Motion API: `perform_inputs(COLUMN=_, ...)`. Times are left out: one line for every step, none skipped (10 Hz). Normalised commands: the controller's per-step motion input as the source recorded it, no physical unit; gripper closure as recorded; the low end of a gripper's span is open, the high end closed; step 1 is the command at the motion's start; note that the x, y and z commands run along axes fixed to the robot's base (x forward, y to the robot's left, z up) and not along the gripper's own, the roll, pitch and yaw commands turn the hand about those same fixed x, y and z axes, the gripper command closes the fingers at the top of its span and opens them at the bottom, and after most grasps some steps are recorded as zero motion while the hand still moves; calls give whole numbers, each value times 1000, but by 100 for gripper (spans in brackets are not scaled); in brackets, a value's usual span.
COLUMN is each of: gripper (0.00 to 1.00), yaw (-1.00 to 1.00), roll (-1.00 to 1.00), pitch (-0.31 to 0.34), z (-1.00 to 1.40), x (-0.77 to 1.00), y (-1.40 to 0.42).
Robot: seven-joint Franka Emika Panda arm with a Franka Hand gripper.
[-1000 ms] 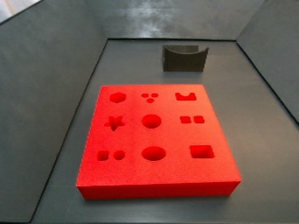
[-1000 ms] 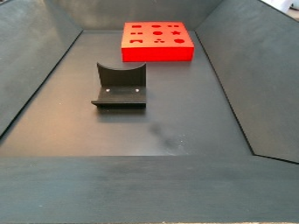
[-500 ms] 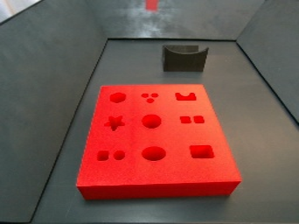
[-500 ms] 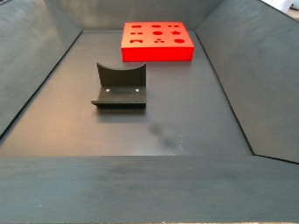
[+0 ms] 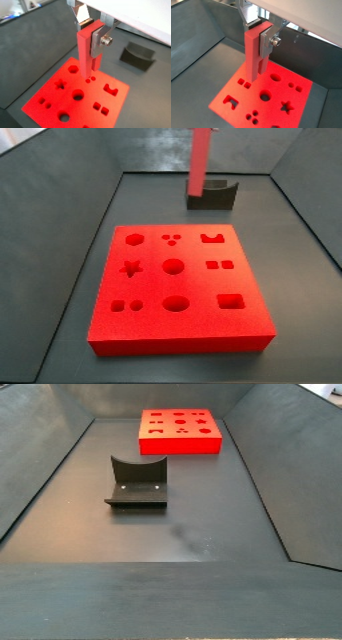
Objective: Pick up the double-square object. Move up. Place the double-square object on the fixture. Regrasp the double-square object. Move to above the board. Insert the double-square object.
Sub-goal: Insert the double-square object.
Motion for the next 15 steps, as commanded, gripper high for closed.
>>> perform_inputs(gripper=100, yaw=-800, roll=0, pitch=0, z=-177, x=180, y=-246)
perform_inputs(gripper=100, yaw=-843, roll=0, pitch=0, z=-146, x=160, y=-200)
perform_inputs(gripper=100, yaw=-886, roll=0, pitch=0, z=-143, x=131, y=-157)
perform_inputs(gripper=100, yaw=-940, roll=0, pitch=0, z=-163, x=86, y=-109)
perform_inputs(gripper=100, yaw=-937, roll=0, pitch=0, z=-283, x=123, y=-3)
perform_inputs(gripper=100, yaw=-983, roll=20, pitch=0, z=-397, x=77, y=0)
perform_inputs(gripper=100, yaw=-1000, roll=0, pitch=0, z=-377, x=0, y=0)
perform_inputs(gripper=100, yaw=-1000, roll=0, pitch=0, z=-386, x=0, y=0)
perform_inputs(gripper=100, yaw=-1000, roll=0, pitch=0, z=-403, x=0, y=0)
perform_inputs(gripper=100, yaw=-1000, roll=0, pitch=-3, z=-366, x=0, y=0)
perform_inputs(gripper=100, yaw=-900, roll=-109, pitch=0, z=-120, x=240, y=0)
perform_inputs(gripper=100, yaw=-894, roll=-101, pitch=0, z=-129, x=246, y=0)
perform_inputs(gripper=100, yaw=-929, roll=-99, pitch=0, z=-140, x=206, y=0)
perform_inputs(gripper=100, yaw=-951, roll=-94, pitch=0, z=-143, x=174, y=0)
perform_inputs(gripper=100, yaw=-960, roll=-77, pitch=0, z=-177, x=166, y=0)
